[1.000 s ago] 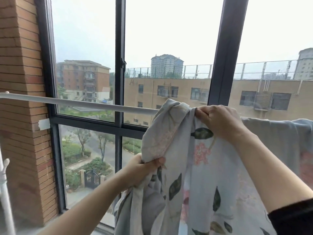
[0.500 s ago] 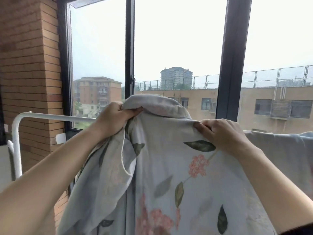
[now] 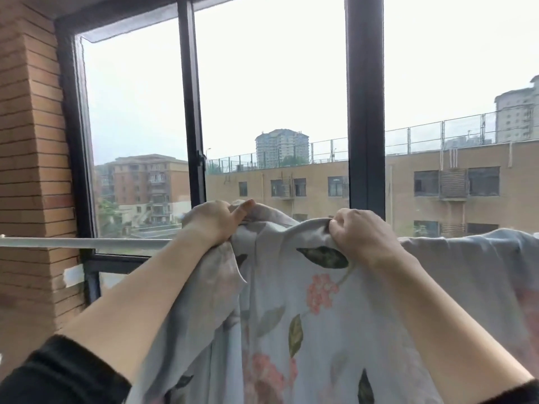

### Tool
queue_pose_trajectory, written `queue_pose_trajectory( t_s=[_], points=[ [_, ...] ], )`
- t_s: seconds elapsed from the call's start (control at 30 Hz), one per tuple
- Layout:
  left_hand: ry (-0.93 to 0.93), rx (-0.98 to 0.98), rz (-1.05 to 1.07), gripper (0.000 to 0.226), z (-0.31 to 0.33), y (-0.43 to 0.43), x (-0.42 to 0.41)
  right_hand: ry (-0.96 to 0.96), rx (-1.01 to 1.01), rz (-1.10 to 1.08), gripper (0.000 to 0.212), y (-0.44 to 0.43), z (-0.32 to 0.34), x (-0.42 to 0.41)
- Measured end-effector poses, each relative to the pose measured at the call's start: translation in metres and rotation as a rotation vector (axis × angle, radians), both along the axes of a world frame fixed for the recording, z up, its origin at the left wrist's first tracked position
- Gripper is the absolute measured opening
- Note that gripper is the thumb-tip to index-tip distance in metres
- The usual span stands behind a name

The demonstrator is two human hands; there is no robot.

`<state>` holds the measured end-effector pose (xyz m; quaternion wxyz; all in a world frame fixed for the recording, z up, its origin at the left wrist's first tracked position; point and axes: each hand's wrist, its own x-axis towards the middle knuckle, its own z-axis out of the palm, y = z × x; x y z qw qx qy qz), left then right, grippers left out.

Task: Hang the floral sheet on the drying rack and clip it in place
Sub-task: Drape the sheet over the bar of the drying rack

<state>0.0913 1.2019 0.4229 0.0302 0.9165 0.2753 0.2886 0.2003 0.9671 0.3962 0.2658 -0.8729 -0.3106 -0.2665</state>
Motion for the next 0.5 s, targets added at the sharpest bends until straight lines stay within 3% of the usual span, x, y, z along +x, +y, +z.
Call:
queue_pose_trajectory(
  t_s=[0.07,0.17,0.33,0.5],
  points=[
    [0.004,-0.014,-0.021,0.092,0.003,0.006,-0.002,-0.008,-0.038,0.022,0.032,-0.003,0.0,-0.005],
    [0.01,-0.062,-0.035,0.073,0.006,0.011,-0.008,-0.004,-0.091,0.078,0.037,-0.004,0.002,-0.015],
    [0.034,-0.086,-0.07,0.054,0.01,0.012,-0.005,-0.101,-0.01,0.338,0.046,0.015,0.005,-0.032],
    [0.025,-0.127,-0.071,0.055,0.009,0.01,0.005,-0.113,-0.123,0.351,0.054,0.052,0.004,-0.042]
  ],
)
